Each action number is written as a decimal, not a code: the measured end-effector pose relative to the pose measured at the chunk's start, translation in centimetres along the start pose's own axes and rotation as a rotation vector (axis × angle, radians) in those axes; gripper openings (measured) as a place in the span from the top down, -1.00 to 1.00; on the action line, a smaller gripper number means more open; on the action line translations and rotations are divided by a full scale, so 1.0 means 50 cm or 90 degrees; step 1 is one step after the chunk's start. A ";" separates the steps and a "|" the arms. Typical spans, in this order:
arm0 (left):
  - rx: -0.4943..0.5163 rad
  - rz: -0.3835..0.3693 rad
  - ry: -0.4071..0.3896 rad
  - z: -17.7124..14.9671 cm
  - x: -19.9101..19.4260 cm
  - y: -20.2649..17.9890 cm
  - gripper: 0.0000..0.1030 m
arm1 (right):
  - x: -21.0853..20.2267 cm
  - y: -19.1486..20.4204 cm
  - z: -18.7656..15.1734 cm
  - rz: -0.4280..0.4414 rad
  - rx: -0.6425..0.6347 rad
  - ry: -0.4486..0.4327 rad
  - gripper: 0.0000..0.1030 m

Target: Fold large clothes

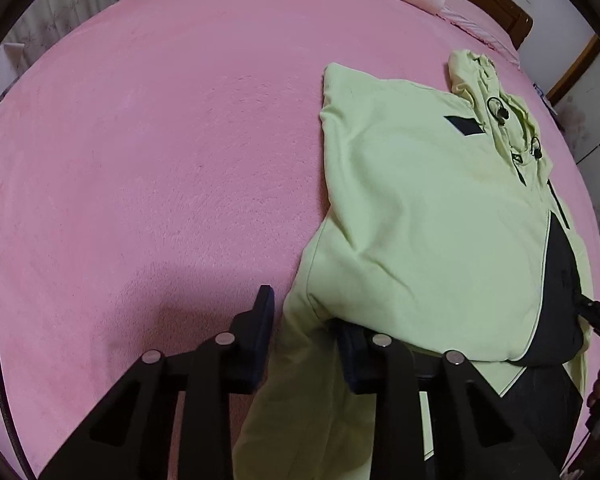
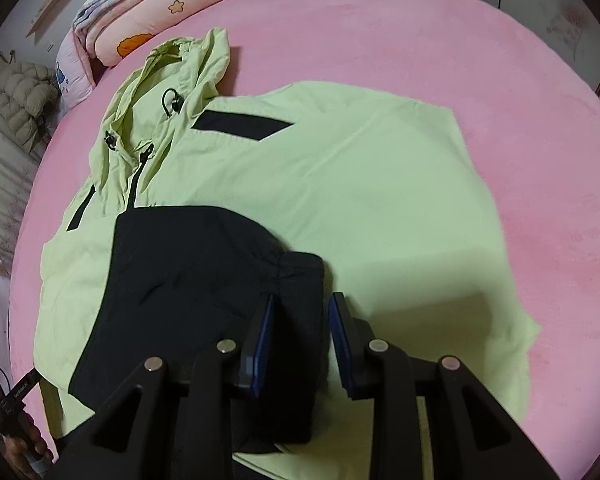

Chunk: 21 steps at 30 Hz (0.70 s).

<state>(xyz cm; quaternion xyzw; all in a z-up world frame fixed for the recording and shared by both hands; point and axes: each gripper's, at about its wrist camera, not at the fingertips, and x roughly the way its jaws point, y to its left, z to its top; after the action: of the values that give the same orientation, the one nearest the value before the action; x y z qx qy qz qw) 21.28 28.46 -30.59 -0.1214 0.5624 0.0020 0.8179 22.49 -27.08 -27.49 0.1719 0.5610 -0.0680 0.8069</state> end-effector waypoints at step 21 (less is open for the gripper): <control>-0.144 -0.060 -0.006 -0.029 0.029 0.061 0.45 | 0.023 0.054 0.008 -0.060 -0.088 -0.029 0.58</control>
<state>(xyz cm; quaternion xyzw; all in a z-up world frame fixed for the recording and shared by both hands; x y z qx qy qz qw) 20.06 30.96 -32.99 -0.2390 0.5485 0.0272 0.8008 24.06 -24.62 -27.91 0.0874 0.5533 -0.0706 0.8254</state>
